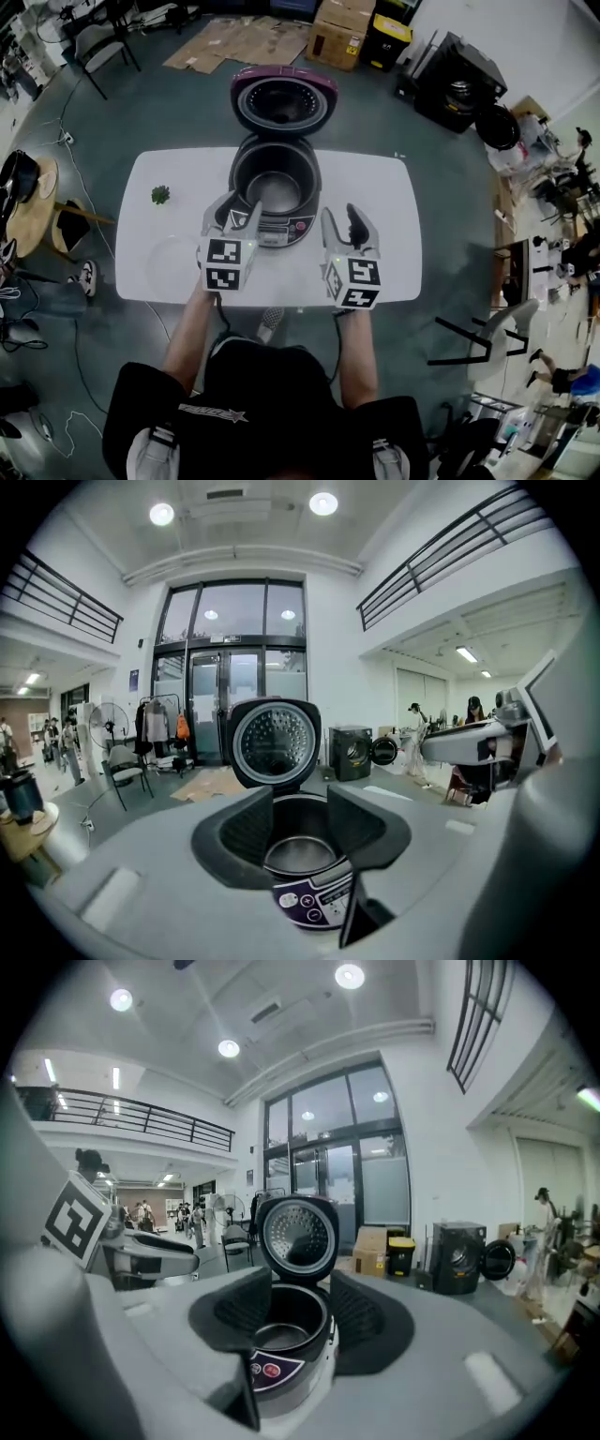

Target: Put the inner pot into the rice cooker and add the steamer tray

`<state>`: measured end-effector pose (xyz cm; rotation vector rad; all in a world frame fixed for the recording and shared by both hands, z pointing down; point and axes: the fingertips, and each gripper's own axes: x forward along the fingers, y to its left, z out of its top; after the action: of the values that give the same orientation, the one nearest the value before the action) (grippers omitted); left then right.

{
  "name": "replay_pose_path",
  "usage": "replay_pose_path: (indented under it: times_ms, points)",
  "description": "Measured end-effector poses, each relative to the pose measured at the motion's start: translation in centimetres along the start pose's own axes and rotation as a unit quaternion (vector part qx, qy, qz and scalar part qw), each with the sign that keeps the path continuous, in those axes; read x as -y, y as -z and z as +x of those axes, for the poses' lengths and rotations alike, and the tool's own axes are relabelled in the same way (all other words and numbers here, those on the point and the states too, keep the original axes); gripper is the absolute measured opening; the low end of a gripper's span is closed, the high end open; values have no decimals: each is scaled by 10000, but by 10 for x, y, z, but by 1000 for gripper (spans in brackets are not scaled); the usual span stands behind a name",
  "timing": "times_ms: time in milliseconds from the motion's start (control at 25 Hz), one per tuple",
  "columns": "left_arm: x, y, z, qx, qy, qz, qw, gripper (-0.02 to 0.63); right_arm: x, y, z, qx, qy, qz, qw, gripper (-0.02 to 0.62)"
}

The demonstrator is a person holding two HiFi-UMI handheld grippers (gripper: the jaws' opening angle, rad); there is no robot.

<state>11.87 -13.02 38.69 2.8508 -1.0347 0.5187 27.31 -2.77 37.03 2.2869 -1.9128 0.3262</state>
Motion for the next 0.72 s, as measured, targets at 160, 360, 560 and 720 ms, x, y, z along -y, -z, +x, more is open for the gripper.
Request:
replay_pose_path:
  times_ms: [160,360,560,720]
  points:
    - [19,-4,-43,304,-114,90,9994,160,-8,-5,-46,391,-36,-62,9992,186]
    - [42,3,-96,603,-189,176,9978,111,-24,5,-97,646,-65,-77,9979,146]
    - [67,26,-141,553,-177,172,9982,80,-45,29,-146,645,-27,-282,9975,115]
    - [89,48,-167,409,-107,202,9989,55,-54,51,-181,623,33,-181,9979,75]
